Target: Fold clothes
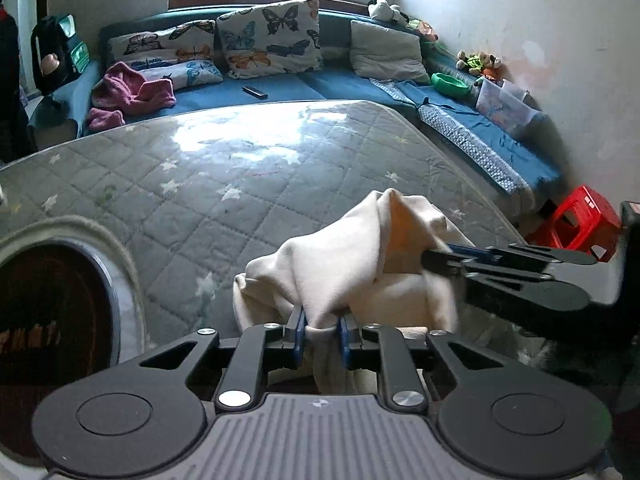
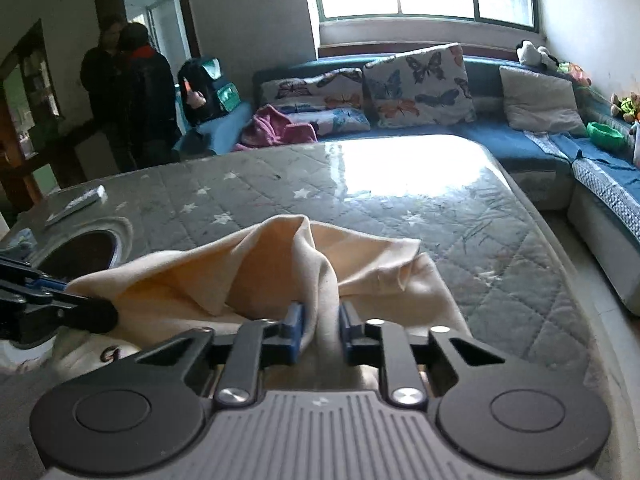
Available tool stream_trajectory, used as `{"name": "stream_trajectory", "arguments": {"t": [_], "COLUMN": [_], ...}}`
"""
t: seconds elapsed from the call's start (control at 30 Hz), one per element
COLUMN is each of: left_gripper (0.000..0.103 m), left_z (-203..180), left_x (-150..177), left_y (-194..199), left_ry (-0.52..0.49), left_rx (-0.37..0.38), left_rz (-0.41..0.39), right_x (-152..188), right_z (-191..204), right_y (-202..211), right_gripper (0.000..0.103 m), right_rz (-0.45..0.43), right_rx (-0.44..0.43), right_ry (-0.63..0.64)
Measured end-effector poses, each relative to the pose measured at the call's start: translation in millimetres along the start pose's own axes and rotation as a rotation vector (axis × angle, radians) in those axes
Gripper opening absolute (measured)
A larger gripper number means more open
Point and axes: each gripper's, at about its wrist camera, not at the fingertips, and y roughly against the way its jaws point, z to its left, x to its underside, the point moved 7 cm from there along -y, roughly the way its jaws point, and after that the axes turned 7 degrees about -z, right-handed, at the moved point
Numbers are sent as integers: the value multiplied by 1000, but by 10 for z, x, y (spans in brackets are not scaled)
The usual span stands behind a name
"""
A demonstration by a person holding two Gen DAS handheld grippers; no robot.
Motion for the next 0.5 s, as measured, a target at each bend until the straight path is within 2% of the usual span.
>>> {"name": "stream_trajectory", "arguments": {"t": [0.23, 0.3, 0.5], "left_gripper": [18, 15, 11], "left_z": [76, 109, 224], "left_x": [204, 268, 474], "left_y": [312, 381, 471], "left_ry": [21, 27, 41], "left_rx": [14, 17, 11], "left_rz": [-19, -18, 10], "right_x": [124, 191, 338], "right_z": [19, 28, 30], "right_y": [708, 939, 1212], "right_gripper": [9, 8, 8], "right_rz": [-82, -101, -77], "right_rx": [35, 51, 74], "right_ry": [55, 62, 76]}}
